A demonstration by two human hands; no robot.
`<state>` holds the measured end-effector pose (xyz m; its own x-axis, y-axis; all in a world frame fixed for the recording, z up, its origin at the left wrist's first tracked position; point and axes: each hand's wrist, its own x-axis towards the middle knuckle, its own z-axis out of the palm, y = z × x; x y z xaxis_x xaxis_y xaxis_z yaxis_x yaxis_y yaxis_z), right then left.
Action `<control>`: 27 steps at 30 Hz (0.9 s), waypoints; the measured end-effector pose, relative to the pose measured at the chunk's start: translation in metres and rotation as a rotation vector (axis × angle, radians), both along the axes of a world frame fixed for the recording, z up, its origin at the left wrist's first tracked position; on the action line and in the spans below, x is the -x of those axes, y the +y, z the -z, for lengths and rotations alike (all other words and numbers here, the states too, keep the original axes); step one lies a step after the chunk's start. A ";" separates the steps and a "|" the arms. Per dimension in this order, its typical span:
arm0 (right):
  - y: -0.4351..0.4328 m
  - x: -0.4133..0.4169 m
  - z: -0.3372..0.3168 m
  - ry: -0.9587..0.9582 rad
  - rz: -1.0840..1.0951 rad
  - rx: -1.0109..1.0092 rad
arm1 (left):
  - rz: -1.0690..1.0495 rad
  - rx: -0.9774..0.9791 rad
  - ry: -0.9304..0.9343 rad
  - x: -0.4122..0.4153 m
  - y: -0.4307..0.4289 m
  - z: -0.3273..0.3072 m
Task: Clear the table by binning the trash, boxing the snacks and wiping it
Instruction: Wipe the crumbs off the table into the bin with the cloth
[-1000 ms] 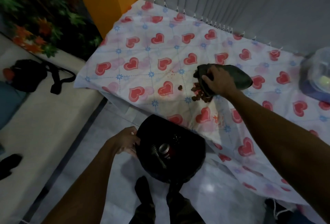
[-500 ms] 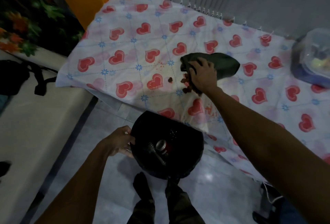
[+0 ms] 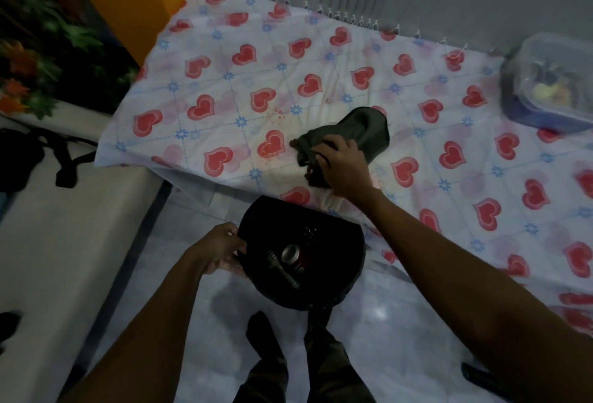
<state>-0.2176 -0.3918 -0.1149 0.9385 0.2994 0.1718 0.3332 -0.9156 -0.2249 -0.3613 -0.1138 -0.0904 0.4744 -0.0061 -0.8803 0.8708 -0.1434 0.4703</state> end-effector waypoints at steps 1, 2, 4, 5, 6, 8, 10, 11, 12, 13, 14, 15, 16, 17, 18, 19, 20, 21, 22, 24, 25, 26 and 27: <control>0.002 0.007 0.000 -0.004 0.005 0.010 | 0.008 -0.002 -0.004 0.000 -0.001 0.000; 0.005 0.014 0.000 0.000 0.010 0.020 | 0.016 -0.003 -0.007 0.000 -0.001 -0.001; 0.011 0.026 -0.002 0.019 0.015 0.034 | 0.025 -0.006 -0.009 0.000 -0.002 -0.002; 0.013 0.032 -0.003 0.029 0.017 0.034 | 0.029 -0.012 -0.007 -0.001 -0.002 -0.002; 0.016 0.036 -0.005 0.040 0.020 0.027 | 0.031 -0.017 -0.007 -0.001 -0.003 -0.003; 0.021 0.047 -0.008 0.061 0.029 0.013 | 0.033 -0.015 -0.012 -0.002 -0.004 -0.005; 0.025 0.059 -0.007 0.083 0.022 0.006 | 0.040 -0.011 -0.015 -0.003 -0.005 -0.007; 0.026 0.065 -0.007 0.091 0.014 0.005 | 0.048 -0.012 -0.013 -0.003 -0.005 -0.008; 0.028 0.072 -0.005 0.094 0.004 0.006 | 0.054 -0.015 -0.012 -0.003 -0.005 -0.008; 0.029 0.079 -0.004 0.095 -0.006 0.009 | 0.058 -0.018 -0.014 -0.004 -0.005 -0.008; 0.031 0.085 -0.003 0.097 -0.015 0.012 | 0.060 -0.020 -0.018 -0.004 -0.005 -0.009; 0.033 0.091 -0.002 0.098 -0.021 0.015 | 0.061 -0.022 -0.022 -0.004 -0.005 -0.009; 0.035 0.097 -0.002 0.098 -0.025 0.021 | 0.065 -0.024 -0.025 -0.004 -0.006 -0.009; 0.037 0.102 -0.002 0.092 -0.032 0.021 | 0.070 -0.025 -0.025 -0.004 -0.006 -0.010; 0.039 0.108 -0.003 0.092 -0.047 0.010 | 0.075 -0.025 -0.025 -0.004 -0.006 -0.010; 0.041 0.112 -0.004 0.101 -0.071 -0.014 | 0.079 -0.023 -0.025 -0.005 -0.006 -0.010; 0.043 0.116 -0.005 0.119 -0.101 -0.049 | 0.082 -0.020 -0.025 -0.005 -0.006 -0.010; 0.044 0.119 -0.007 0.140 -0.131 -0.087 | 0.085 -0.018 -0.024 -0.005 -0.006 -0.009; 0.045 0.121 -0.008 0.160 -0.158 -0.121 | 0.088 -0.016 -0.022 -0.004 -0.005 -0.009; 0.045 0.123 -0.014 0.175 -0.184 -0.178 | 0.092 -0.010 -0.021 -0.004 -0.004 -0.009; 0.046 0.122 -0.019 0.173 -0.179 -0.213 | 0.092 -0.009 -0.022 -0.003 -0.004 -0.008; 0.047 0.119 -0.027 0.166 -0.160 -0.252 | 0.093 -0.011 -0.022 -0.003 -0.003 -0.008; 0.049 0.114 -0.037 0.151 -0.131 -0.293 | 0.093 -0.013 -0.022 -0.003 -0.003 -0.007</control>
<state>-0.3318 -0.3431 -0.0783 0.9166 0.3778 0.1307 0.3870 -0.7565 -0.5272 -0.3582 -0.1169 -0.0831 0.4915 -0.0397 -0.8699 0.8428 -0.2297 0.4867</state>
